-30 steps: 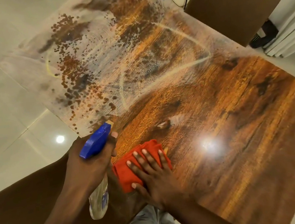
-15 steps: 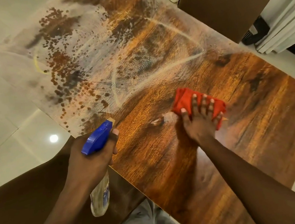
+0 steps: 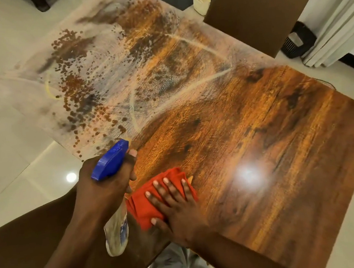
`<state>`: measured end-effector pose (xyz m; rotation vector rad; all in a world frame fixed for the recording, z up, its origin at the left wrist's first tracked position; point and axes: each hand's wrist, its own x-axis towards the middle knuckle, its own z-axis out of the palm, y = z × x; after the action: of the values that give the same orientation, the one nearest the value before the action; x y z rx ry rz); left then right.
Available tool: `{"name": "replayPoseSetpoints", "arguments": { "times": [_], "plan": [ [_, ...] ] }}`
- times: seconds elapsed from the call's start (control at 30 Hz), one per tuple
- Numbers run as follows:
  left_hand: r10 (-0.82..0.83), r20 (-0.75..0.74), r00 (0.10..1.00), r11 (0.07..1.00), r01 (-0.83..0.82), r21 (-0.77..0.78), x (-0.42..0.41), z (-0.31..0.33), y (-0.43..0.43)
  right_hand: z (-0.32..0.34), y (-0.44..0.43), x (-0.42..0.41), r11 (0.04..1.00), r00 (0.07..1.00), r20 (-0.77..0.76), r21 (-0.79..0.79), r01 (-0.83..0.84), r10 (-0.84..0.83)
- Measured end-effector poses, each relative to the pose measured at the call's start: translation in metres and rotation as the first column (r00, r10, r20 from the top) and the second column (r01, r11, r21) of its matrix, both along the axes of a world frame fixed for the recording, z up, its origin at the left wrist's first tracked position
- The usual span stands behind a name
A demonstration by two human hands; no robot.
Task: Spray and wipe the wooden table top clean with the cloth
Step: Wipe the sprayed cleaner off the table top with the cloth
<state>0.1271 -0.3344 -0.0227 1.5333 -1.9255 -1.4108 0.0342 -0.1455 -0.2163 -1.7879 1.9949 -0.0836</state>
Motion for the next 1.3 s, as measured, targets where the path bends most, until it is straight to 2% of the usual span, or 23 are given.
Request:
{"name": "replayPoseSetpoints", "arguments": {
  "times": [0.13,0.3,0.37,0.47,0.6,0.7,0.87,0.97,1.07,1.2,1.3],
  "plan": [
    [-0.003,0.001,1.000,1.000,0.003,-0.024,0.001,0.008,0.008,0.000,0.077,-0.018,0.994,0.994,-0.030,0.004,0.106,-0.106],
    [0.031,-0.030,0.999,0.999,-0.032,-0.022,-0.004,0.027,0.038,0.009,0.178,-0.072,0.944,0.938,-0.163,0.077,0.321,-0.306],
    [0.039,-0.044,0.998,0.999,-0.040,-0.026,-0.005,0.033,0.055,0.012,0.211,-0.104,0.884,0.890,-0.177,0.141,0.446,-0.420],
    [0.039,-0.091,0.995,0.999,-0.040,-0.004,-0.013,0.039,0.075,0.017,0.236,-0.159,0.723,0.752,-0.200,0.207,0.659,-0.628],
    [0.024,-0.176,0.984,0.998,-0.012,0.069,-0.028,0.042,0.084,0.030,0.226,-0.226,0.528,0.562,-0.182,0.203,0.825,-0.807],
    [-0.014,-0.154,0.988,0.999,0.021,0.042,-0.042,0.037,0.077,0.037,0.191,-0.265,0.403,0.437,-0.138,0.221,0.888,-0.889],
    [-0.053,-0.091,0.994,0.998,0.051,-0.022,-0.072,0.030,0.038,0.050,0.091,-0.332,0.291,0.320,-0.075,0.260,0.921,-0.945],
    [-0.075,-0.134,0.988,0.997,0.075,-0.003,-0.088,0.025,0.016,0.050,0.009,-0.363,0.353,0.380,-0.060,0.265,0.897,-0.923],
    [-0.103,-0.156,0.982,0.994,0.107,0.016,-0.095,0.016,-0.003,0.041,-0.072,-0.359,0.526,0.560,-0.063,0.272,0.806,-0.826],
    [-0.134,-0.143,0.980,0.991,0.134,-0.013,-0.101,0.008,-0.027,0.033,-0.169,-0.298,0.796,0.828,-0.064,0.241,0.555,-0.558],
    [-0.147,-0.108,0.983,0.989,0.145,-0.025,-0.107,0.005,-0.044,0.026,-0.201,-0.229,0.921,0.939,-0.069,0.181,0.345,-0.338]
  ]
}}
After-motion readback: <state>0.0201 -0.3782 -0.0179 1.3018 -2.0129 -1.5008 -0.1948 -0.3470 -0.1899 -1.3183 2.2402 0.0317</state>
